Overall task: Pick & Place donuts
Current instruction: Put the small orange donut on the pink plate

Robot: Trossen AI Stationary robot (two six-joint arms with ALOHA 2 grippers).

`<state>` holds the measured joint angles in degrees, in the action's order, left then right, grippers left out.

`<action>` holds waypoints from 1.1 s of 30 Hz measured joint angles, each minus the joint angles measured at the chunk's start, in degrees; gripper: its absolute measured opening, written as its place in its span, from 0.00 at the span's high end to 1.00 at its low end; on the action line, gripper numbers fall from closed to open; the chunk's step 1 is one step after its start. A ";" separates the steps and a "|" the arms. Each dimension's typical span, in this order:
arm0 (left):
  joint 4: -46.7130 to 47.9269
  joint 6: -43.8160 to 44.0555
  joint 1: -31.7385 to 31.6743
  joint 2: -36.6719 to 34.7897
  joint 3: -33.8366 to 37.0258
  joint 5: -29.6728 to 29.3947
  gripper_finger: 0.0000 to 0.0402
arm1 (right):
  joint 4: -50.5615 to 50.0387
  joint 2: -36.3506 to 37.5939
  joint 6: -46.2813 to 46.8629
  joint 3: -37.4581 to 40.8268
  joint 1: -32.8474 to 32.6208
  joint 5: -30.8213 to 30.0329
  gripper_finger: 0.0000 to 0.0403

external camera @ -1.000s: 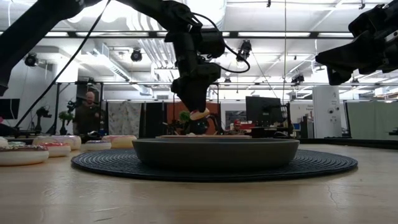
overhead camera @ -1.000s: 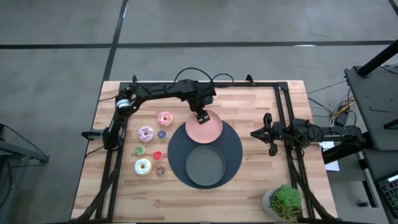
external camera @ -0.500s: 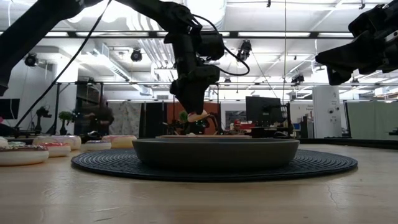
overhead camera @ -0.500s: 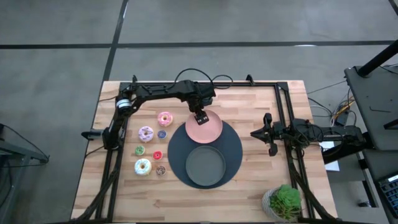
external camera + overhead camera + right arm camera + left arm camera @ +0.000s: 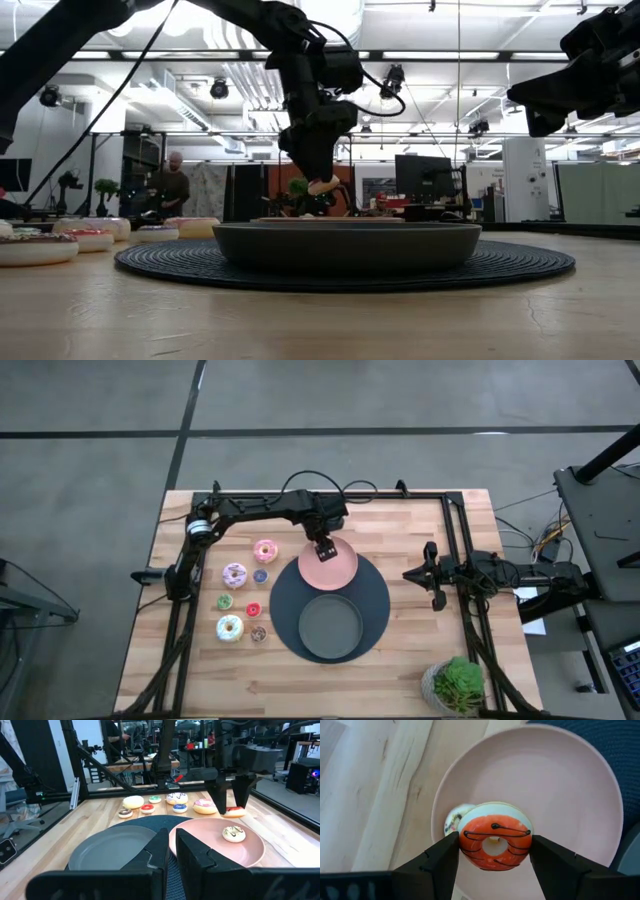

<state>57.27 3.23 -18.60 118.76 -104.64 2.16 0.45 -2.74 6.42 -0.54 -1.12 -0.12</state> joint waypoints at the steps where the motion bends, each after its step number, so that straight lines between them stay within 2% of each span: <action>1: -0.45 -0.15 -0.01 0.00 0.00 -0.01 0.48 | 0.00 0.00 -0.01 0.00 0.02 0.00 0.93; 27: -4.16 -0.61 -0.55 0.03 -3.44 -0.01 0.48 | 0.02 0.00 -0.01 0.00 -0.01 0.00 0.93; 33: -3.93 0.30 -0.97 1.99 -3.83 -0.11 0.48 | 0.01 0.00 -0.01 0.00 -0.01 0.02 0.93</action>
<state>53.34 3.53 -19.57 120.75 -108.47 2.04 0.46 -2.74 6.42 -0.54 -1.13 -0.10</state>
